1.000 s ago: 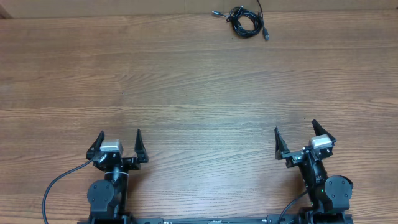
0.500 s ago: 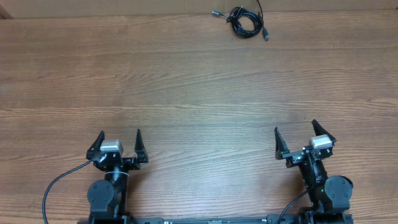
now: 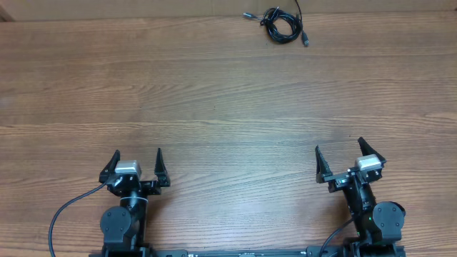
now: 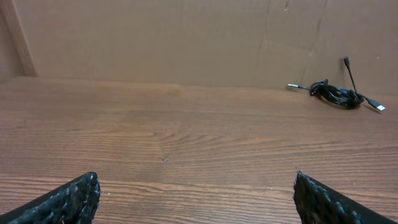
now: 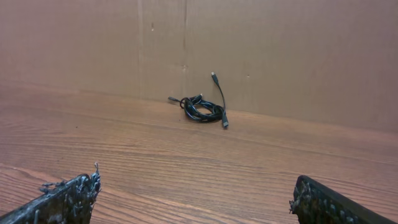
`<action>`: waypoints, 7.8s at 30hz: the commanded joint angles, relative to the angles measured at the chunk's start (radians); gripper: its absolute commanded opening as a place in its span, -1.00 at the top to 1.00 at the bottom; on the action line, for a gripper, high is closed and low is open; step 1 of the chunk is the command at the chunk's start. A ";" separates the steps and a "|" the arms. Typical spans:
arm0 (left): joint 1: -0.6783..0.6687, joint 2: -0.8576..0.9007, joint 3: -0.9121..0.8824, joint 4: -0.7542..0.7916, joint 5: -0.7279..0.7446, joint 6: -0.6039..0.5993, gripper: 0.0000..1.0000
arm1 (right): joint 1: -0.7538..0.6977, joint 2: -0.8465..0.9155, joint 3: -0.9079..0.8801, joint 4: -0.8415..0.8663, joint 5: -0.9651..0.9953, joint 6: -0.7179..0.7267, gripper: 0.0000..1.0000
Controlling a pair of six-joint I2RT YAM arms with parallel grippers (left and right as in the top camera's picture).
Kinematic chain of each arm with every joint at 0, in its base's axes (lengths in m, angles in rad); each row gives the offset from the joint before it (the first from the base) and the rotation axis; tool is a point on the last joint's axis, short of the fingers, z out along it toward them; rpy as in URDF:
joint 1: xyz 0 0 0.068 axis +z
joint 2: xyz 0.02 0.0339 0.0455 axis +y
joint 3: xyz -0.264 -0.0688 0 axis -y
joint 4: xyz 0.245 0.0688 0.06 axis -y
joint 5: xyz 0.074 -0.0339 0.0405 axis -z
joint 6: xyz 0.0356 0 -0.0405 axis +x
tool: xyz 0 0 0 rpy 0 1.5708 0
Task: Untangle cables
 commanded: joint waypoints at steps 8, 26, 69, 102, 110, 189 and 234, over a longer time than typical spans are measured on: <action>-0.004 -0.010 -0.003 0.001 0.001 0.022 -0.99 | -0.003 -0.010 -0.011 0.003 0.007 0.003 -1.00; -0.004 -0.010 -0.003 0.001 0.001 0.022 -0.99 | -0.003 -0.010 -0.011 0.003 0.007 0.003 -1.00; -0.004 -0.010 -0.003 0.001 0.002 0.022 -0.99 | -0.003 -0.010 -0.011 0.003 0.007 0.003 -1.00; -0.003 0.164 0.610 -0.366 0.246 -0.102 -0.99 | -0.003 0.002 0.263 0.079 -0.168 0.323 -1.00; -0.004 0.680 1.369 -0.870 0.452 -0.021 -0.99 | -0.003 0.179 0.719 -0.099 -0.167 0.283 -1.00; -0.128 1.535 1.717 -1.295 0.416 -0.307 -0.99 | 0.033 2.090 2.046 -0.747 -0.229 -0.009 0.28; -0.128 1.535 1.717 -1.295 0.416 -0.307 -0.99 | 0.082 2.533 2.042 -0.166 -0.166 -0.113 -0.15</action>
